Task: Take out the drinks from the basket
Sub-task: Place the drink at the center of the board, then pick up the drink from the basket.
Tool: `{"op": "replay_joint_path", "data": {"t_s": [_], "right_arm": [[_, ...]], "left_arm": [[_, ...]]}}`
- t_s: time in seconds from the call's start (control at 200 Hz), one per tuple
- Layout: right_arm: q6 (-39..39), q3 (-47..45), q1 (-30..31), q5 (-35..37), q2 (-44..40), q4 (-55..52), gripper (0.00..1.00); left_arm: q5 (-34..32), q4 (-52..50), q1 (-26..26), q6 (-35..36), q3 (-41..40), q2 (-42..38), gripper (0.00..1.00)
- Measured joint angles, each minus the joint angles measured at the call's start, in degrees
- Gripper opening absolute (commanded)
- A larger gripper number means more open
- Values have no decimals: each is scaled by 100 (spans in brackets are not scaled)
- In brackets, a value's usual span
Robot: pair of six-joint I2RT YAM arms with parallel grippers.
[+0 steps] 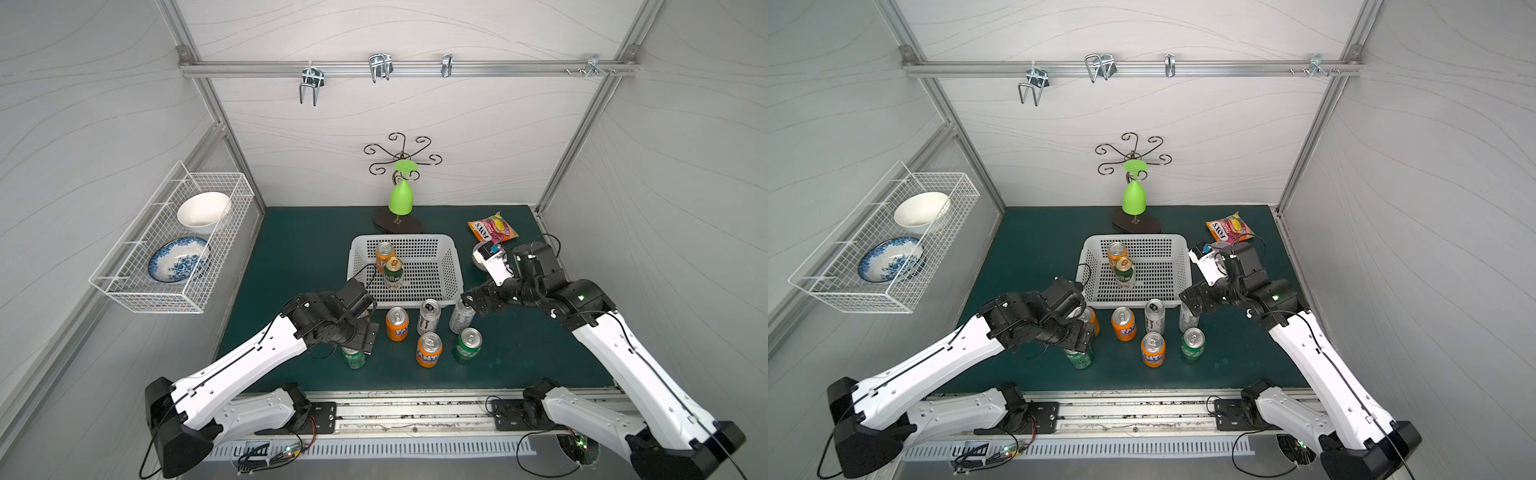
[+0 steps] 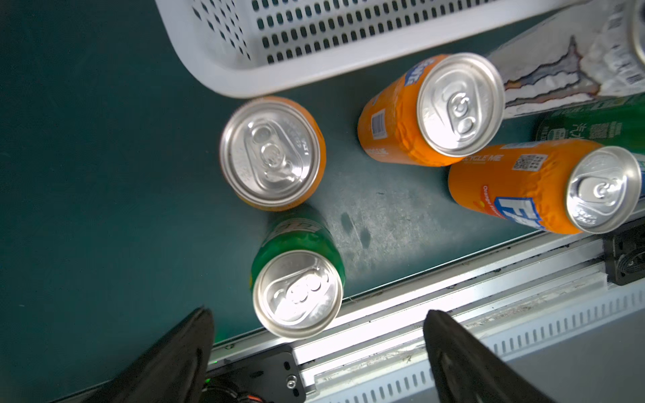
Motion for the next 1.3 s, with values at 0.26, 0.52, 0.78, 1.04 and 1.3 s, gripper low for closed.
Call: {"op": "replay_joint_path", "data": {"t_s": [0.26, 0.52, 0.78, 1.04, 1.3], "right_arm": [[24, 39, 0, -9, 365, -4, 99], [136, 529, 136, 83, 894, -13, 99], [151, 1569, 1117, 857, 2142, -4, 99], [151, 2669, 1626, 1217, 3648, 46, 99], [151, 3445, 1766, 1220, 4734, 162, 99]], "left_arm": [[107, 271, 1163, 651, 343, -181, 98], [693, 846, 2284, 1082, 339, -42, 98], [918, 1215, 2949, 1215, 192, 22, 98], [1475, 1587, 3888, 1252, -448, -94, 98], [1886, 1812, 4319, 1237, -752, -201, 98]]}}
